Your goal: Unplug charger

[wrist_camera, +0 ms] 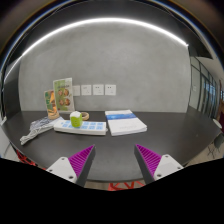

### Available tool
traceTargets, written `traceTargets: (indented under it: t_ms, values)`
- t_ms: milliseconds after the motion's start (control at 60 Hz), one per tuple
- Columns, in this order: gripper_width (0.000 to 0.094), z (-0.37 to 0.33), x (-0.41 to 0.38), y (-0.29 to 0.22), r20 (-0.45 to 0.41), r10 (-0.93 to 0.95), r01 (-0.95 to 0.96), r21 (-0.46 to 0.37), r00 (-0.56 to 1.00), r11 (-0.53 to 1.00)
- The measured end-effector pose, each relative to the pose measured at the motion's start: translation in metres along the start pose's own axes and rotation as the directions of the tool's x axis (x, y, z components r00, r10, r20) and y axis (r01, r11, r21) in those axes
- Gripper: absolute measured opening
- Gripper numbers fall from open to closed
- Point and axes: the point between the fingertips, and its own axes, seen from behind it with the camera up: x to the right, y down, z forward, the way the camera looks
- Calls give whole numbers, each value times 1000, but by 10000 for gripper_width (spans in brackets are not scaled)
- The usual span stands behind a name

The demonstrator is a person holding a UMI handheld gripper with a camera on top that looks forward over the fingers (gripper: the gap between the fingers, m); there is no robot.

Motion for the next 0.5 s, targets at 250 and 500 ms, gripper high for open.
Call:
traceTargets:
  t_ms: [250, 500]
  values:
    - [818, 55, -82, -15, 107, -24, 20, 38, 994, 999]
    - [812, 179, -190, -28, 135, -57, 47, 83, 989, 995]
